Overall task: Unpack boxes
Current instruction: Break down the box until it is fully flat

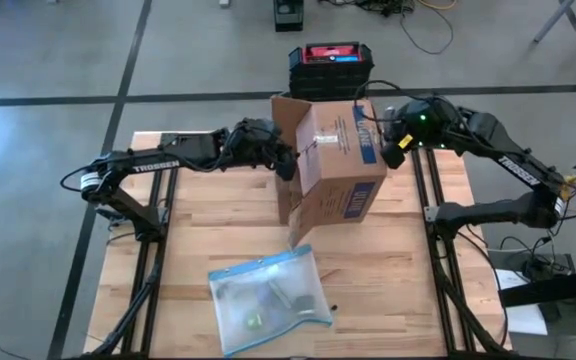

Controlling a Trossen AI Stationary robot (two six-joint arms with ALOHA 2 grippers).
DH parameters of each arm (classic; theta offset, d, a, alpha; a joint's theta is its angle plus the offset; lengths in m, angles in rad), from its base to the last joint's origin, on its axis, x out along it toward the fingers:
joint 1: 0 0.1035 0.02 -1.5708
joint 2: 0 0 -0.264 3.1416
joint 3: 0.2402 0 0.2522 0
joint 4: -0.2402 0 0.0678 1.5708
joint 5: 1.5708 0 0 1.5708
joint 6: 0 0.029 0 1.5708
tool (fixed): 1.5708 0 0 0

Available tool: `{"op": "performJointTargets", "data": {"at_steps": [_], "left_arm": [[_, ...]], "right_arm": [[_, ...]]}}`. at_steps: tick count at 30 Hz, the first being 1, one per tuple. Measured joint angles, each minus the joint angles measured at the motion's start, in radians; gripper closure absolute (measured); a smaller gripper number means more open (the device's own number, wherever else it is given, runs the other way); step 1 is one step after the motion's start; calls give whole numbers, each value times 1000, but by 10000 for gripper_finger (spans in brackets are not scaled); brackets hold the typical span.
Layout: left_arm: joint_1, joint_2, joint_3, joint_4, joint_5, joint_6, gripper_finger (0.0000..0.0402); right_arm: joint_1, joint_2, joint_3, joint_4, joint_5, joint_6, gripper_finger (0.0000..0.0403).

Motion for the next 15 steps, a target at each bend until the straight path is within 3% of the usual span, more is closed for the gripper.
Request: {"op": "performJointTargets", "data": {"at_steps": [9, 15], "left_arm": [[-2, 4, 228, -230, -9, 249, 283], [10, 28, 255, -389, 18, 278, 295]], "right_arm": [[-4, -48, -167, 195, -209, -128, 346], [-1, -40, -177, 270, -257, -164, 346]]}}
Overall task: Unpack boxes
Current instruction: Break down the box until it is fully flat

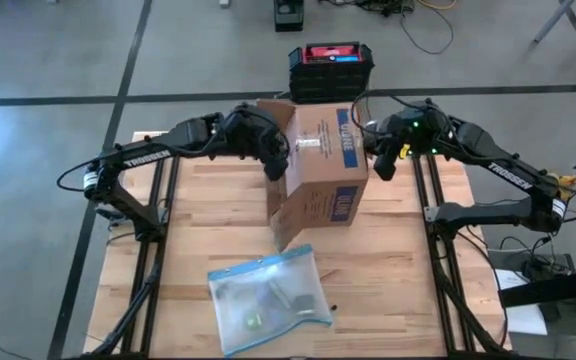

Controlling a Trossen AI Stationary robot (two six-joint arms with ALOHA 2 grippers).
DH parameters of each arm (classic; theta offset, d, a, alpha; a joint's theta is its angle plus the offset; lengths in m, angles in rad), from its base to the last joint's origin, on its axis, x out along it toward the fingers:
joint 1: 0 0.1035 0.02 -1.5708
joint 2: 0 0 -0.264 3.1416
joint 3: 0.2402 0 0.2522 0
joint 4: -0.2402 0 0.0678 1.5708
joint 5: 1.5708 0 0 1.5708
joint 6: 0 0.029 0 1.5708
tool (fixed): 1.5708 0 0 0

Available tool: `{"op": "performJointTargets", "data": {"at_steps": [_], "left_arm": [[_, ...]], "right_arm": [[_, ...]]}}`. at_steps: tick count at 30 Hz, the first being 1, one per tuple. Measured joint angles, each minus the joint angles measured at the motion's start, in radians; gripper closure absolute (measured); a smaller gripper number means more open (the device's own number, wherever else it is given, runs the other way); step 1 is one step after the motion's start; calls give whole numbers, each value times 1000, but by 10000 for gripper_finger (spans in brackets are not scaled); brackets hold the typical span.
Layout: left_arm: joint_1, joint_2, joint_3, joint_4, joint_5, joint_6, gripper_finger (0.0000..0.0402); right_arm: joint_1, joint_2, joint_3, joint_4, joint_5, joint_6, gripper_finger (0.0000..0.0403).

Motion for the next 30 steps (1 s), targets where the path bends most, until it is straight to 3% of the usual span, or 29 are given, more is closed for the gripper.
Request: {"op": "performJointTargets", "data": {"at_steps": [8, 15, 20, 26, 30], "left_arm": [[-6, 71, -16, -76, 53, 40, 299], [-9, 109, -38, 13, 148, 116, 314], [-9, 141, -39, 105, 212, 142, 322], [-11, 222, -40, 202, 246, 146, 323], [-10, 262, -39, 188, 274, 126, 323]], "right_arm": [[16, 13, -2, 122, -102, -29, 346], [136, 62, 19, 228, -71, -15, 346], [209, 73, 137, 178, 8, -30, 346], [230, 79, 317, 66, -27, -76, 346], [230, 103, 347, -28, -31, -76, 346]]}}
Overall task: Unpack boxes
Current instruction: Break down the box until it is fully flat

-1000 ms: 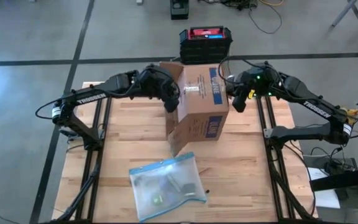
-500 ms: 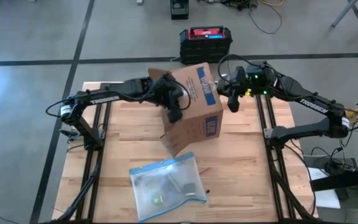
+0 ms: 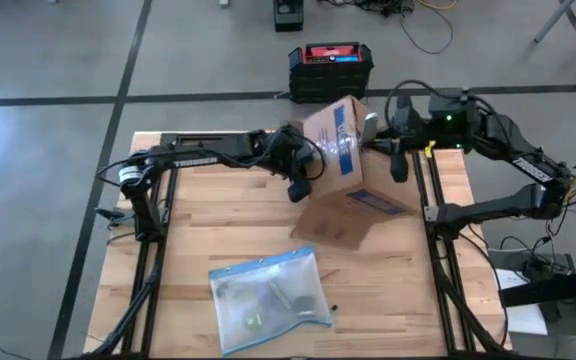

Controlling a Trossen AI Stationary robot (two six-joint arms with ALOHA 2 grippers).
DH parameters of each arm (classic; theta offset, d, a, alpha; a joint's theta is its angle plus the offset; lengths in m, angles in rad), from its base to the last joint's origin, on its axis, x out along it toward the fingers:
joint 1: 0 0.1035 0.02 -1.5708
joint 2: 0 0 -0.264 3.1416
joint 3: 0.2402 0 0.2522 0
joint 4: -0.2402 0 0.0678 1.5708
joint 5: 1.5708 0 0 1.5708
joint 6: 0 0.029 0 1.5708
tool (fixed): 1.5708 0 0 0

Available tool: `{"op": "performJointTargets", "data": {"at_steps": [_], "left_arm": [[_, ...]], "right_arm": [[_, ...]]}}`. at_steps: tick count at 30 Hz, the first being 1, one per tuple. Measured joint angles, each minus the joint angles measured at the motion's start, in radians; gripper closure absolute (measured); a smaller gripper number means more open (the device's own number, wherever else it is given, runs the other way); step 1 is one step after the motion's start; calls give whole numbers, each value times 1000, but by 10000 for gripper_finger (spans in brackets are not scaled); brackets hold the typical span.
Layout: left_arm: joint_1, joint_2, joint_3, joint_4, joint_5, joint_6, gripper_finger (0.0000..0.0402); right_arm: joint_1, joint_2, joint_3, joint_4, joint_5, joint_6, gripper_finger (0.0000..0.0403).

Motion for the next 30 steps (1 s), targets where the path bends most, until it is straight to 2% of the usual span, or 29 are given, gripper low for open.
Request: {"op": "performJointTargets", "data": {"at_steps": [4, 7, 12, 16, 18, 23, 30], "left_arm": [[-2, 4, 0, -137, 6, -6, 323], [-4, -17, 0, -272, 0, 7, 323], [-5, -76, 0, -536, -72, 32, 323], [-9, -170, 0, -638, -127, 10, 322], [-11, -230, -1, -617, -135, -18, 322], [-33, -366, -43, -442, -152, -57, 322], [-50, -496, -275, -64, -150, -112, 322]], "right_arm": [[4, 43, -45, -34, -46, -2, 346], [18, 95, -84, 13, -60, -21, 346], [31, 183, -108, 65, -57, -51, 346], [51, 252, -115, 155, -49, -72, 346], [52, 245, -112, 219, -82, -91, 346], [35, 203, -176, 410, -265, -103, 346], [29, 161, -360, 682, -293, -111, 346]]}}
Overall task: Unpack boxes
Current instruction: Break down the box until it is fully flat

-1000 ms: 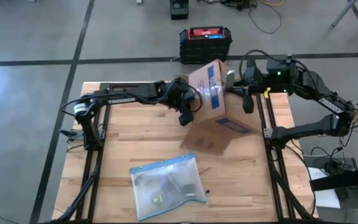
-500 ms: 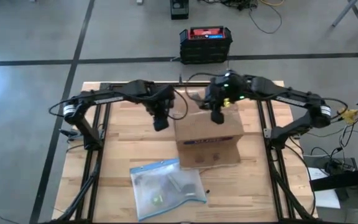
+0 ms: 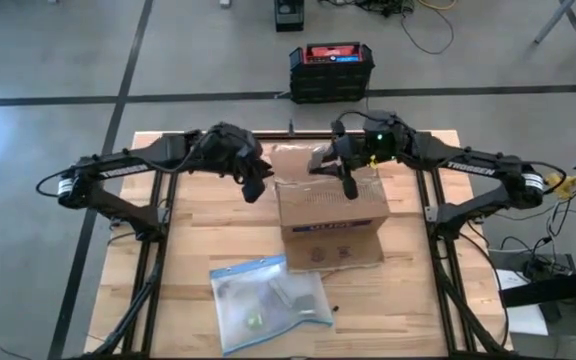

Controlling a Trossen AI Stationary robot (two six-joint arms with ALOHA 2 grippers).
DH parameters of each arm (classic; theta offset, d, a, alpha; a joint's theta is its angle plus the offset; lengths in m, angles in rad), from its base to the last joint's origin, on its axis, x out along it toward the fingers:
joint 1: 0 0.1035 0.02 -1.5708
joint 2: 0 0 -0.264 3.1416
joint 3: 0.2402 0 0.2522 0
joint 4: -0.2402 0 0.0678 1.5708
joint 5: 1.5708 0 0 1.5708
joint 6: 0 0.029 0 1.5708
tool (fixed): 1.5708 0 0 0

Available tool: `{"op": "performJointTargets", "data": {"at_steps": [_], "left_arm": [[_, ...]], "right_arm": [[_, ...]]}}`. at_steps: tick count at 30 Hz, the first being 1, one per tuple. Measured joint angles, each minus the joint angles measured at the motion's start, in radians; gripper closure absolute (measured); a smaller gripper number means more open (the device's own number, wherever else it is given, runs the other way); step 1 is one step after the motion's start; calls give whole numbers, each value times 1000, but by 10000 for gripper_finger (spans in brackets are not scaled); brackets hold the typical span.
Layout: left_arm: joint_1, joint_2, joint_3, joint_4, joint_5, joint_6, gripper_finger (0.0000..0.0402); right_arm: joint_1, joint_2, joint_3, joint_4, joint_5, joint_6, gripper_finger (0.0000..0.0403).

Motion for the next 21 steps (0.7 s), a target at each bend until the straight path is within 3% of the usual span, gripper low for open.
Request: {"op": "performJointTargets", "data": {"at_steps": [6, 10, 21], "left_arm": [[-16, -31, -249, 359, 13, -23, 313], [-20, -16, -347, 491, 12, -12, 285], [-10, -44, -459, 484, 10, 140, 207]], "right_arm": [[-1, 28, -136, 247, -76, 91, 346], [-2, 82, -173, 337, -92, 145, 346], [3, 274, -59, 459, -89, 190, 346]]}}
